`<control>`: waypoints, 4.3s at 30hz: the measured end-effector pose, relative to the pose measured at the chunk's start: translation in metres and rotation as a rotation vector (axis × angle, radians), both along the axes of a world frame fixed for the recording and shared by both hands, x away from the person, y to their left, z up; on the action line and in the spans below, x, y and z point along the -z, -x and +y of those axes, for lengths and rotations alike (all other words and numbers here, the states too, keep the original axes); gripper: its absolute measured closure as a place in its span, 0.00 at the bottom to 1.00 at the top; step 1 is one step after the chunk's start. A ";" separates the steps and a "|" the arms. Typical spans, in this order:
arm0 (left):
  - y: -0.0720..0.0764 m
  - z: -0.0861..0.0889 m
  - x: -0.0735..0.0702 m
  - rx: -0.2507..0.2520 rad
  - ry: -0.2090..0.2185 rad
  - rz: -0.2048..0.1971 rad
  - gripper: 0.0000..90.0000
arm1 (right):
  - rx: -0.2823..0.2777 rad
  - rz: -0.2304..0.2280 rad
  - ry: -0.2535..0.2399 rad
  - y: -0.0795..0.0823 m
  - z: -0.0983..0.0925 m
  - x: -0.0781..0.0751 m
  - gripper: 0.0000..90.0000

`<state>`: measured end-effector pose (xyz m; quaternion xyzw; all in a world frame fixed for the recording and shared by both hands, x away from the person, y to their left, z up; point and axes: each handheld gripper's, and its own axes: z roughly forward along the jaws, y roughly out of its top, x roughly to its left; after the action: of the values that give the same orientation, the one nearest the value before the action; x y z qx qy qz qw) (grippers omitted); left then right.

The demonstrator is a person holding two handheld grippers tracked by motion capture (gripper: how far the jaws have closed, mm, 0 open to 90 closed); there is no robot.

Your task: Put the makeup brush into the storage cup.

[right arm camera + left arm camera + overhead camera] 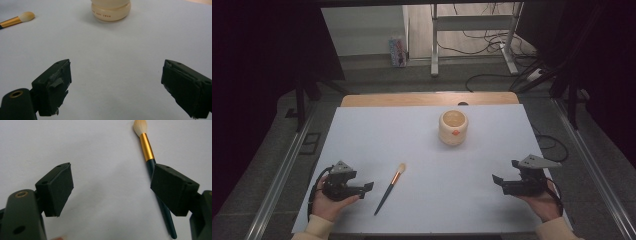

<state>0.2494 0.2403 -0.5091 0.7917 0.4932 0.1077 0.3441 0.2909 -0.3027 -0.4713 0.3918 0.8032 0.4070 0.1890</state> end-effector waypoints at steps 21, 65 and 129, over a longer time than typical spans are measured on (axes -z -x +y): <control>0.013 0.006 -0.008 -0.044 -0.016 -0.023 0.21 | 0.007 -0.032 0.007 0.001 0.003 -0.003 0.15; 0.008 -0.017 -0.036 -0.093 0.036 -0.004 0.25 | 0.013 -0.034 0.012 -0.004 0.003 -0.001 0.15; -0.013 -0.080 -0.034 0.007 -0.028 0.084 0.28 | 0.023 -0.039 0.023 -0.004 0.003 0.000 0.15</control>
<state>0.2624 0.1606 -0.4748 0.8018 0.5029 0.0802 0.3126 0.2954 -0.2996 -0.4708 0.3910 0.7993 0.4032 0.2137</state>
